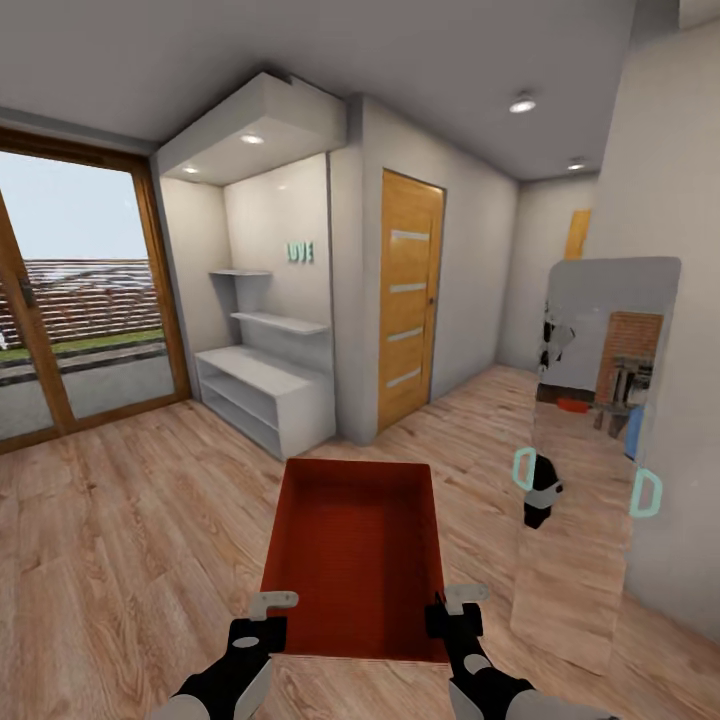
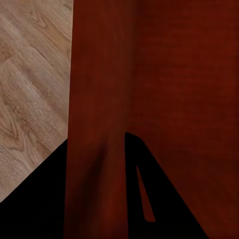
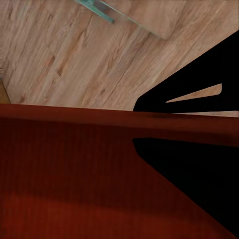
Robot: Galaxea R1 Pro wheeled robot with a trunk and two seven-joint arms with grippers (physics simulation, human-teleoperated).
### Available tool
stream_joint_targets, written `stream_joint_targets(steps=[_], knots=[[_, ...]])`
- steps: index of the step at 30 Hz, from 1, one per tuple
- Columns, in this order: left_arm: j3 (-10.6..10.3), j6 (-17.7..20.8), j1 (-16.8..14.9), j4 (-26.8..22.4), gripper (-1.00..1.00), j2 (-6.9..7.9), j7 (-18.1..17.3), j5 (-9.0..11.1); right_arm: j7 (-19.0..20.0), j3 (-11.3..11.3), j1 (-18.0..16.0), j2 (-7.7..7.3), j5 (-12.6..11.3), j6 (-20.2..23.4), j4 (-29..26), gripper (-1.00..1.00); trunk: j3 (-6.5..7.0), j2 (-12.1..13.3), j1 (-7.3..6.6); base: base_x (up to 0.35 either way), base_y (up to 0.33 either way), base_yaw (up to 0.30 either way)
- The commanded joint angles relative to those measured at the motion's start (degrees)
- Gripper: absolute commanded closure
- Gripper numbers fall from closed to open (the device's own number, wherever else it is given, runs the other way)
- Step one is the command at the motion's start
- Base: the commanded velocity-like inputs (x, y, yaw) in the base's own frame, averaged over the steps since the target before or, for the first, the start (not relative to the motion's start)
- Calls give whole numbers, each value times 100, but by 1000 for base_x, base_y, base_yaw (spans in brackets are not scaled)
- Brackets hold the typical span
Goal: Move the two storage containers from the living room to the garage. In the garage, place one container on the floor and stack the other container on top of it (either order is fine).
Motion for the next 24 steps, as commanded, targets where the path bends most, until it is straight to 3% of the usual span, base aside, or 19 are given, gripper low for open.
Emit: stream_joint_targets(steps=[1,24], knots=[[-10,5,1,109,100,4,61,92,-55,-435,-12,3,-125,-250,-6,100,-7,-4,3,322,0,0],[-10,5,1,109,100,4,61,92,-55,-433,-12,2,-116,-250,-7,100,-7,-4,3,322,0,0]])
